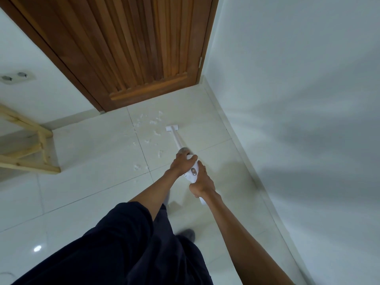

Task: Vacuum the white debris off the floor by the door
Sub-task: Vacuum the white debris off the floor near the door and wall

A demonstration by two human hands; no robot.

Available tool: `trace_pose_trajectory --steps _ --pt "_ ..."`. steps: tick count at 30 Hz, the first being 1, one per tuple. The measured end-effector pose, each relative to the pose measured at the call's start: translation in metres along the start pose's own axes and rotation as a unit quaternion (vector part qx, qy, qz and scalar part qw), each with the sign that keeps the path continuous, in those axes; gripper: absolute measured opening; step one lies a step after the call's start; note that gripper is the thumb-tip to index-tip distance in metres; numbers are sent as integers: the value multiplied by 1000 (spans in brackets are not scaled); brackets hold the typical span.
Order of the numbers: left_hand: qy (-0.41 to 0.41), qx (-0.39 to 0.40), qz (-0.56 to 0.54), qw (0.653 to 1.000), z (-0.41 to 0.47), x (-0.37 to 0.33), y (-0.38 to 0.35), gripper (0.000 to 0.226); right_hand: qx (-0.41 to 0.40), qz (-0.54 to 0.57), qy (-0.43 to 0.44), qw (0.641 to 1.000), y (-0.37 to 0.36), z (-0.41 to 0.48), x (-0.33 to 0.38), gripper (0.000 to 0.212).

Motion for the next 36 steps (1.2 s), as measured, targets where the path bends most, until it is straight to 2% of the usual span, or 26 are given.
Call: trace_pose_trajectory --steps 3,10,16,26,36 --pt "2 -11 -13 1000 -11 2 -9 63 -4 -24 10 1000 -3 -7 -9 88" --pt "23 -14 -23 999 -24 10 -20 71 -7 -81 20 996 -7 -16 -22 94" --pt "22 -12 -26 999 -13 9 -12 58 -23 -95 26 995 -4 -12 -11 93" --pt "17 -10 -53 998 35 -8 52 57 -59 -133 46 988 13 25 63 92" --pt "-14 -6 -49 999 91 -43 132 67 -46 -52 17 997 36 61 153 78"
Point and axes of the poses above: each hand's wrist, its own z-axis towards the middle knuckle, its own y-axis out of the back of the hand, x = y × z, the point moved 2 cm from there along z, towards the middle knuckle, and after that the axes turned 8 degrees about -y, right-handed, at the moved point
